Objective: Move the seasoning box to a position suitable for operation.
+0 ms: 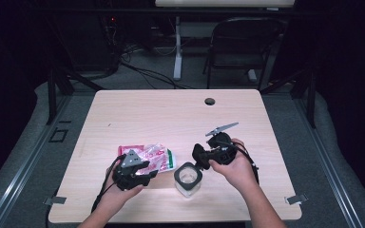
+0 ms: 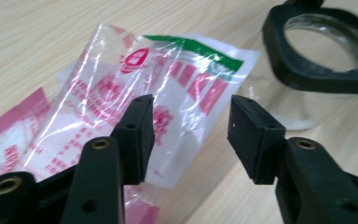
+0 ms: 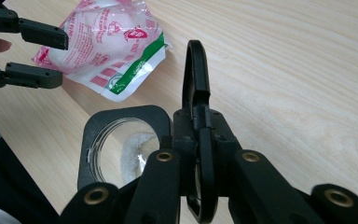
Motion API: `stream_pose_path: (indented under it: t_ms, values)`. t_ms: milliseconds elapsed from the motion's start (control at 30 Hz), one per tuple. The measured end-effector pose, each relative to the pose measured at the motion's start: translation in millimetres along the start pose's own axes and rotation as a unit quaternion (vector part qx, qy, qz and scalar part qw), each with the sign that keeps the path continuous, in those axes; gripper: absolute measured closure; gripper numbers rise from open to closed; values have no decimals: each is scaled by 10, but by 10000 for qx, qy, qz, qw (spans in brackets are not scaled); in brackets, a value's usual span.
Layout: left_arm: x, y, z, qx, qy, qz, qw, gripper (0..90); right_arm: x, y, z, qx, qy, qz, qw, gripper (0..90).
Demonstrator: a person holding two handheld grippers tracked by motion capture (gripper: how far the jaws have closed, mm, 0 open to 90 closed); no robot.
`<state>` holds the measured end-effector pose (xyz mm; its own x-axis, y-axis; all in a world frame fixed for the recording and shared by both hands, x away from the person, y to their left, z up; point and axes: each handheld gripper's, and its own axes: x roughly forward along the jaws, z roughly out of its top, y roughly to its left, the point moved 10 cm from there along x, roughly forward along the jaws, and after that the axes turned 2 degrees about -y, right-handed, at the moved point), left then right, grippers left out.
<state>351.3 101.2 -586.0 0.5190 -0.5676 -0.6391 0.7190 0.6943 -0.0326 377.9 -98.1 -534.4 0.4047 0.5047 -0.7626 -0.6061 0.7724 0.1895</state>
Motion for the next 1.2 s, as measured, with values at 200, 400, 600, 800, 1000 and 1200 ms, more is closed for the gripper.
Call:
stream_pose_path:
  t_ms: [200,400,600,800,1000,1200]
  values:
    - [72,-1,-69,267,97,254,9993,452,-37,-7,15,38,-98,14,9999,748]
    - [180,-63,-69,512,188,390,9977,435,-117,-20,-1,129,-192,102,9997,665]
    - [292,-111,-77,1023,344,714,9916,426,-180,-36,-16,174,-262,124,9994,642]
    - [391,-87,-103,1107,478,899,9886,422,-227,-40,-32,127,-265,106,9995,634]
    - [482,15,-114,1223,531,1339,9820,423,-239,-44,-52,115,-261,86,9996,631]
    - [519,78,-120,1243,610,1482,9792,505,-244,-42,-57,109,-237,88,9996,630]
